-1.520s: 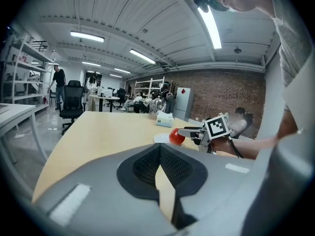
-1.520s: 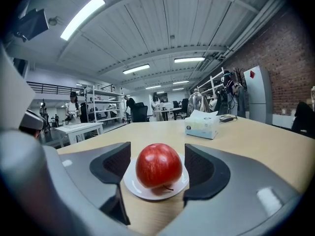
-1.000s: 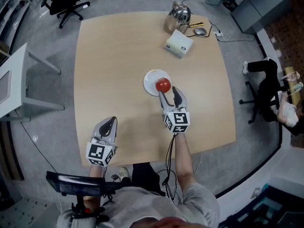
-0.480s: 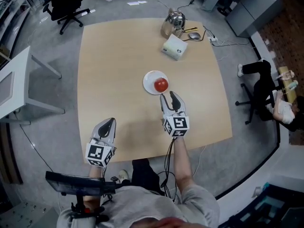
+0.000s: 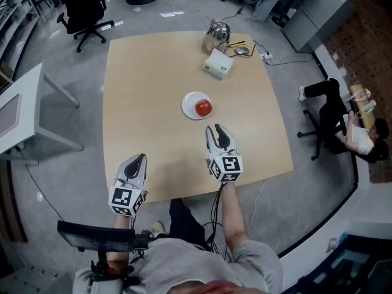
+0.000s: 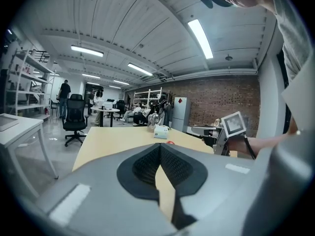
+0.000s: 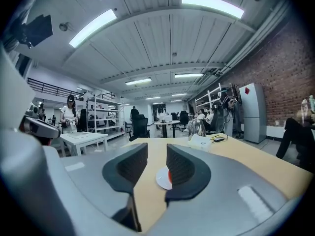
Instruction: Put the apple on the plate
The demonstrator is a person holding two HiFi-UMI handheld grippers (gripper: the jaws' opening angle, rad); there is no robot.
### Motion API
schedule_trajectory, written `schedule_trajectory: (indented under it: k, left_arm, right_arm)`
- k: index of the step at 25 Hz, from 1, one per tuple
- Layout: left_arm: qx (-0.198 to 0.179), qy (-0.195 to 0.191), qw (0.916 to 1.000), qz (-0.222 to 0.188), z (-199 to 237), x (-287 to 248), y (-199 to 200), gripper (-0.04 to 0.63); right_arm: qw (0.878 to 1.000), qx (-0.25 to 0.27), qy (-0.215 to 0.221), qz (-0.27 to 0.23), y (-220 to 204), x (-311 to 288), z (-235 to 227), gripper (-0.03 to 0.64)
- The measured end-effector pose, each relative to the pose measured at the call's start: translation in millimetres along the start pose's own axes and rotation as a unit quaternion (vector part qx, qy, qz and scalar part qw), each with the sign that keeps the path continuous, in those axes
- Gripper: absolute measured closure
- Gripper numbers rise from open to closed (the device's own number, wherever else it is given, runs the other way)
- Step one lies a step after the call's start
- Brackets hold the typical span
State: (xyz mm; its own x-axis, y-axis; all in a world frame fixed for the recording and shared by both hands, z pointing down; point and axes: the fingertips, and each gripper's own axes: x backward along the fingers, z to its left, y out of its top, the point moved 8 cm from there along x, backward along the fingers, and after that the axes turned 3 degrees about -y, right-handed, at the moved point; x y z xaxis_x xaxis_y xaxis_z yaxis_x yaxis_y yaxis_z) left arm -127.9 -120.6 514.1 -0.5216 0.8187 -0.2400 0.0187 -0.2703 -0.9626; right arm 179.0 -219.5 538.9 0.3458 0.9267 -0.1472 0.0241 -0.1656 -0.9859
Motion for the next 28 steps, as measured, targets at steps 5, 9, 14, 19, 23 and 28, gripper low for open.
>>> schedule_trajectory:
  k: [5, 9, 14, 19, 23, 28]
  left_arm:
    - [-0.004, -0.005, 0.9999, -0.008, -9.3, 16.8, 6.1, 0.575]
    - [-0.004, -0.006, 0.9999, -0.013, -14.0, 33.7, 6.4, 0.575]
    - [-0.008, -0.009, 0.9997, -0.021, -20.1, 54.2, 11.4, 0.575]
    - [-0.014, -0.015, 0.9994, -0.027, -27.3, 69.3, 14.9, 0.575]
    - [-0.017, -0.016, 0.9992, -0.034, -32.7, 83.1, 20.2, 0.575]
    - [-0.020, -0.015, 0.9988, -0.041, -35.5, 96.5, 25.0, 0.575]
  right_arm:
    - [1.000, -0.004, -0.008, -0.014, 12.2, 27.8, 8.8, 0.518]
    - [1.000, -0.004, -0.011, -0.020, 17.9, 47.8, 19.7, 0.525]
    - [0.999, -0.005, -0.015, -0.028, 26.7, 72.4, 34.1, 0.531]
    - [0.999, -0.006, -0.019, -0.033, 29.5, 93.3, 44.0, 0.538]
    - [0.999, -0.008, -0.021, -0.036, 33.7, 110.0, 51.8, 0.546]
    - [0.999, -0.013, -0.029, -0.041, 35.9, 128.5, 62.4, 0.566]
